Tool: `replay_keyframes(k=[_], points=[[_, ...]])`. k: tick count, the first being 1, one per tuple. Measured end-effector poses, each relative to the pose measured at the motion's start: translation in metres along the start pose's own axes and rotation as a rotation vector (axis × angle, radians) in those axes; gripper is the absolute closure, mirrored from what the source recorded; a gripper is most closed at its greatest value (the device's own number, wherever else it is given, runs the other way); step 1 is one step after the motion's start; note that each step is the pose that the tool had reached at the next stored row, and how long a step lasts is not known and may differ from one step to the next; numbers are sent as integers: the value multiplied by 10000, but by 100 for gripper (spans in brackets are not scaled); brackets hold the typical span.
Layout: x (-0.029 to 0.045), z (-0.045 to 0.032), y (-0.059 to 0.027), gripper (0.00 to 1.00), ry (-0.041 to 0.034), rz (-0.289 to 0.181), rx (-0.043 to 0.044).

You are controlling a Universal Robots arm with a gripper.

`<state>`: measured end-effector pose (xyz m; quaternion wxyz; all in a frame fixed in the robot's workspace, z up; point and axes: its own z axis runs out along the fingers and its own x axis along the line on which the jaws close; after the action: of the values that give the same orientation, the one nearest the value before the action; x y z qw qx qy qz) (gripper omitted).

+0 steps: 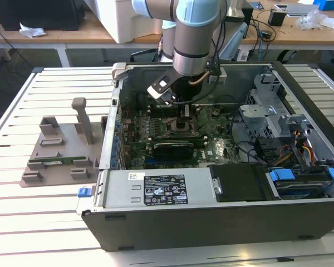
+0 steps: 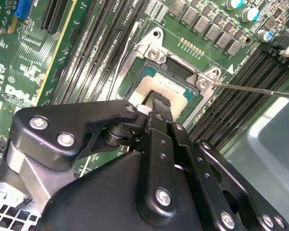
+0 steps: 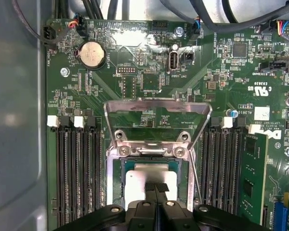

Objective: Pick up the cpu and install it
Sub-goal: 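Place the cpu into insertion slot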

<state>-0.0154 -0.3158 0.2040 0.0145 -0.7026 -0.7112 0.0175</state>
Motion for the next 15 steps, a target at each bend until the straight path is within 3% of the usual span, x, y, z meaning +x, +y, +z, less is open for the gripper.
replay_keyframes(k=[2,4,7,12,15], points=[[4,-23,1,89,27,-1,-13],[0,-114,-5,89,1,0,1],[-1,-352,-16,89,2,0,0],[-2,-592,-27,89,2,0,1],[-4,-881,-40,89,2,0,1]])
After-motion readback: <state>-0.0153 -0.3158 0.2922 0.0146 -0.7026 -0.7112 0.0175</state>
